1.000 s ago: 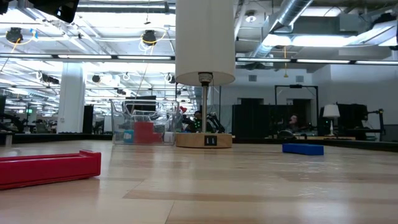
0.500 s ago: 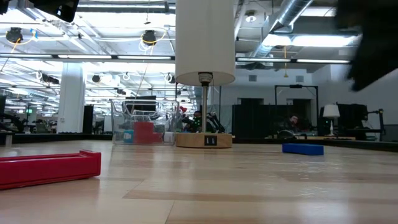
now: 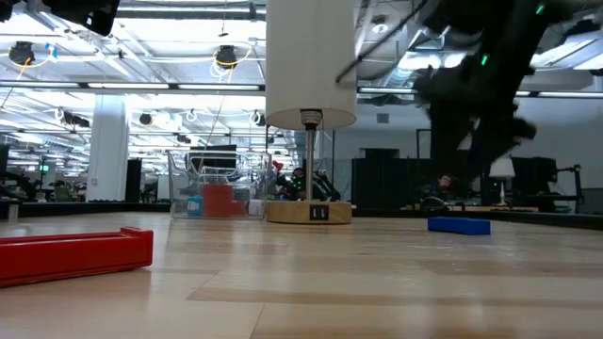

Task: Pick & Place Office items
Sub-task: Put the blue digital timer into the yellow basket

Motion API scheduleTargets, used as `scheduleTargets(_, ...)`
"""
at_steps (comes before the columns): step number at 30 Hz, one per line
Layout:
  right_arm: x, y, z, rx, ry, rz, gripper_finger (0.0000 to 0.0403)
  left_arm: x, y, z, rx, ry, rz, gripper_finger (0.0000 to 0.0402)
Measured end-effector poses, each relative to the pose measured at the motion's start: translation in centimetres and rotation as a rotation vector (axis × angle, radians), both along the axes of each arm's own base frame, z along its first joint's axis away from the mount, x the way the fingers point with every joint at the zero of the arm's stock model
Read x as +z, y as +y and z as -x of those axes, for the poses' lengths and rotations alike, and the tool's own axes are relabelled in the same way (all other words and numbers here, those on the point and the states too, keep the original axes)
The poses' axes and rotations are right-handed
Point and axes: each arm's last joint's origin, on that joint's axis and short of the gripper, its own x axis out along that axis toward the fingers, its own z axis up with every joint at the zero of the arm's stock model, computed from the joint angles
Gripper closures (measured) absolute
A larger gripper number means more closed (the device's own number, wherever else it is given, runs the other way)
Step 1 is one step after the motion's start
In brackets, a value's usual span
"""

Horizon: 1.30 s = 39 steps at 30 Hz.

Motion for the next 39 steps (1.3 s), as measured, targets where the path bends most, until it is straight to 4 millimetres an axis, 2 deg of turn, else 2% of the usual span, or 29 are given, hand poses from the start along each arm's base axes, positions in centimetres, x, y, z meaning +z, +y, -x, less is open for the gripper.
scheduleTargets(5,-3.6,-0.1,-1.9,0.034,0.094,-0.036,0.0097,0.0,0.0,0.0,0.001,0.001,0.0,0.0219)
scheduleTargets(9,-5.6,0.5,-2.6,0.027,0.123,-0.061,0.0097,0.1,0.0,0.0,0.0,-0.005,0.006,0.0219)
scheduleTargets(13,-6.7,0.9,-2.7,0.016,0.172,-0.035,0.0097,0.1,0.0,0.0,0.0,-0.006,0.006,0.0219)
scheduleTargets(20,-6.8,1.1,-2.5,-0.012,0.174,-0.018,0.0099,0.1,0.0,0.0,0.0,-0.008,0.008,0.0219)
scheduleTargets(24,-6.9,1.0,-2.4,-0.032,0.174,-0.01,0.0118,0.1,0.0,0.0,0.0,-0.008,0.009,0.0219)
scheduleTargets(30,-6.9,0.9,-2.3,-0.032,0.184,0.003,0.0163,0.2,0.0,0.0,0.0,-0.012,0.012,0.0219)
scheduleTargets(38,-6.6,0.9,-2.5,0.003,0.191,0.006,0.0261,0.2,0.0,0.0,0.0,-0.013,0.013,0.0219)
scheduleTargets(39,-6.3,1.0,-2.7,0.015,0.187,0.008,0.0261,0.2,0.0,0.0,0.0,-0.013,0.013,0.0219)
